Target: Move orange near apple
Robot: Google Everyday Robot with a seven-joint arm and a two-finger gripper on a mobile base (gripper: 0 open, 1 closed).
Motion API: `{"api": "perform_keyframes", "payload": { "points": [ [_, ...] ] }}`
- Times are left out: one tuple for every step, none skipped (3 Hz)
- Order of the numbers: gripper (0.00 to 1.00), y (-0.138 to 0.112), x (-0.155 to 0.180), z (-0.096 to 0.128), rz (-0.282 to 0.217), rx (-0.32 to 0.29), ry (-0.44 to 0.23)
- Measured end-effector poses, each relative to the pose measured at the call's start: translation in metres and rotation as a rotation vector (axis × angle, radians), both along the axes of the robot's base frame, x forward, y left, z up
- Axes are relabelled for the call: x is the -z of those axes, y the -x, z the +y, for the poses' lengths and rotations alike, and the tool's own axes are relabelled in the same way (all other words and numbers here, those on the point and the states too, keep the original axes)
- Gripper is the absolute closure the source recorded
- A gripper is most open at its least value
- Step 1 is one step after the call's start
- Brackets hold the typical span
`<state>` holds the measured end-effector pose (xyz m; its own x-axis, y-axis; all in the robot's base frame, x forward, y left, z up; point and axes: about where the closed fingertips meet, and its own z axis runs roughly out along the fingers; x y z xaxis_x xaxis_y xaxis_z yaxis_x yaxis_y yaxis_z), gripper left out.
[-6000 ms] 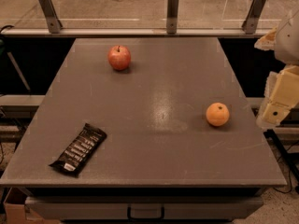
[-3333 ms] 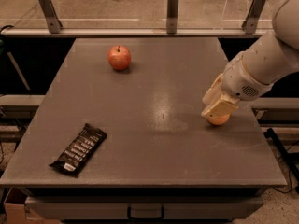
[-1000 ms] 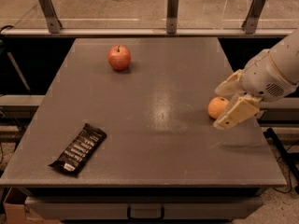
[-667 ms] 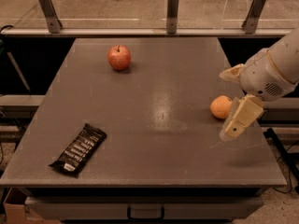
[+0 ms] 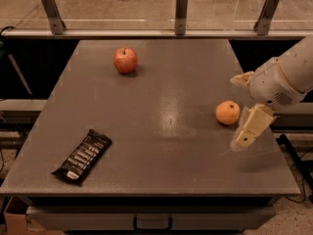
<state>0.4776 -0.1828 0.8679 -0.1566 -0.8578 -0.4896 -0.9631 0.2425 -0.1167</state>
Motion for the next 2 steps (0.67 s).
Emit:
{"api": "perform_keyframes", "payload": {
  "points": [
    [0.00,-0.011,0.022,-0.012,0.003,0.008,0.005],
    [0.18,-0.025,0.029,-0.013,-0.010,0.005,-0.013]
  ]
}}
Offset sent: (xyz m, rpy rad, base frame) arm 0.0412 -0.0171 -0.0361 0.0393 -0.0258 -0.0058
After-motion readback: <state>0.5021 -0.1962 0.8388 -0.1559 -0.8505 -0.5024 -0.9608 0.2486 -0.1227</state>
